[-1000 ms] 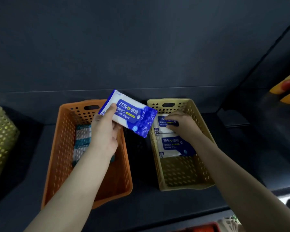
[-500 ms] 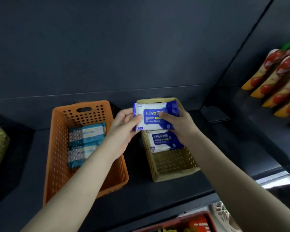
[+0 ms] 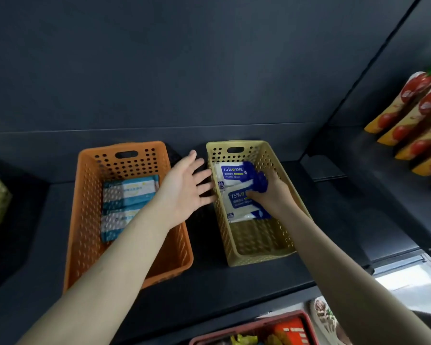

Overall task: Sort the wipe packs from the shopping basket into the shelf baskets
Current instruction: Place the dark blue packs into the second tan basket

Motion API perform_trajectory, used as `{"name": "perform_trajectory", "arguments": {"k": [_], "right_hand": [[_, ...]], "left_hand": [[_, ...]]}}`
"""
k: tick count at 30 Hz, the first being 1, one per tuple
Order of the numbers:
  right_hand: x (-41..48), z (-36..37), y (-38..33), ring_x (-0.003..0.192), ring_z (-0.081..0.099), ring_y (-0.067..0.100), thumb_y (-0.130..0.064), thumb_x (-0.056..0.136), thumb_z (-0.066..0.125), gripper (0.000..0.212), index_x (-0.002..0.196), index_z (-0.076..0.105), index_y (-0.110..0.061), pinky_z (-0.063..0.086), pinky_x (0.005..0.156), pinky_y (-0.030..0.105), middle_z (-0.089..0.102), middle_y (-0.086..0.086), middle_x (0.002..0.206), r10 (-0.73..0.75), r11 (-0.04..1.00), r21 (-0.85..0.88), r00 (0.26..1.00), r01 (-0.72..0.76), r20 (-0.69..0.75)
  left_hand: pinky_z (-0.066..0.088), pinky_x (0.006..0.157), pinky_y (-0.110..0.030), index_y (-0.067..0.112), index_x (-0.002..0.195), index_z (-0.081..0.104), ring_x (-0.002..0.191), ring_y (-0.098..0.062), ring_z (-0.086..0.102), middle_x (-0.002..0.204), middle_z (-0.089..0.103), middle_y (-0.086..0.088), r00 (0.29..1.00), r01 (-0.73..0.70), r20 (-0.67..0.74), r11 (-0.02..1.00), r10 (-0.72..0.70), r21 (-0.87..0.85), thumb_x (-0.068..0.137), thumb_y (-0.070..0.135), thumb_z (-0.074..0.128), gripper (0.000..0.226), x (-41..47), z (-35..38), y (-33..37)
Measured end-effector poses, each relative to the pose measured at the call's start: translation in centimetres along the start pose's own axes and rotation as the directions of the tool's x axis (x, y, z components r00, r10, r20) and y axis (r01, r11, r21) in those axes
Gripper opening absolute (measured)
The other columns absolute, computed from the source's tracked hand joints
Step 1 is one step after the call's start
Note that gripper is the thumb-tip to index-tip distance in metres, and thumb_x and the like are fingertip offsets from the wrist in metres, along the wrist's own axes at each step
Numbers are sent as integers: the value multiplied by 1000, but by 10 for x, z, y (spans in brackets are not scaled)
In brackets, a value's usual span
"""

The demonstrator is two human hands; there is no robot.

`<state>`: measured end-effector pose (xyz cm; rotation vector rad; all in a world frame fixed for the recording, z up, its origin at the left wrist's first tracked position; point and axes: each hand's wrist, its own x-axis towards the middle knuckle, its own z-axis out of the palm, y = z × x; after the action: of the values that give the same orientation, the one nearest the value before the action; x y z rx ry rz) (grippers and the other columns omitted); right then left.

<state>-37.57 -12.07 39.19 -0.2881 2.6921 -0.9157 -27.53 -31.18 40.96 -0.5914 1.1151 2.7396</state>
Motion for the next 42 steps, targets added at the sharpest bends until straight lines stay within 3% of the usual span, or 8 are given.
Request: {"name": "perform_trajectory", "arguments": {"k": [3,6,9,20,26,32,39,42], "right_hand": [[-1,0,3,125,49,28,-24,83,73,72,144,35,-22,42,102,40,47,7,141,-111,970,-217,994,110,7],[-5,0,8,136,35,26,-35,86,68,57,138,49,-24,33,109,39,34,1,151,-196,884,-405,972,231,127],[-6,2,13,124,49,19,-34,87,68,51,134,53,-22,38,100,29,47,1,143,-173,920,-323,970,221,169],[-1,8,14,119,50,24,-37,81,73,50,127,55,-25,44,102,38,47,2,136,-211,921,-303,967,245,141],[-21,-13,5,118,54,21,-40,85,69,57,136,51,-23,42,92,28,55,1,135,-225,935,-277,974,220,16],[-81,-68,-9,117,57,20,-30,89,64,46,133,55,-21,43,90,26,60,0,131,-359,918,-243,918,314,-169],[-185,-89,48,120,55,21,-24,91,63,42,131,58,-14,45,99,33,62,3,129,-437,899,-148,819,412,-372],[-226,-69,103,119,56,23,-22,91,62,39,129,59,-13,47,99,37,63,5,127,-422,904,-95,837,417,-348]], "left_hand": [[39,104,-59,20,151,29,131,-36,46,149,42,-12,1000,2,10,1000,-2,9,92,49,49,68,0,0,0],[38,104,-60,19,149,33,129,-36,48,148,44,-12,1000,2,6,1000,-2,16,92,49,48,66,0,0,0],[36,106,-61,20,148,35,130,-35,48,147,45,-12,1000,5,10,1000,-5,25,92,49,48,65,0,0,0],[40,103,-58,18,147,36,127,-34,51,144,48,-11,1000,6,-23,999,-5,45,93,47,48,62,0,2,0],[40,106,-50,19,137,46,124,-26,54,136,55,-4,991,-72,-84,944,104,323,95,31,56,44,-1,10,-4],[40,98,-22,21,137,49,120,-4,49,135,52,12,885,-259,-7,504,466,824,96,26,56,42,-32,29,-7],[40,95,-20,18,123,60,115,-11,55,125,61,2,619,-325,283,-89,733,941,95,16,54,29,-122,60,-87],[37,103,-22,16,125,60,120,-11,51,129,59,2,637,-313,336,-166,694,935,96,16,54,30,-160,61,-152]]}}
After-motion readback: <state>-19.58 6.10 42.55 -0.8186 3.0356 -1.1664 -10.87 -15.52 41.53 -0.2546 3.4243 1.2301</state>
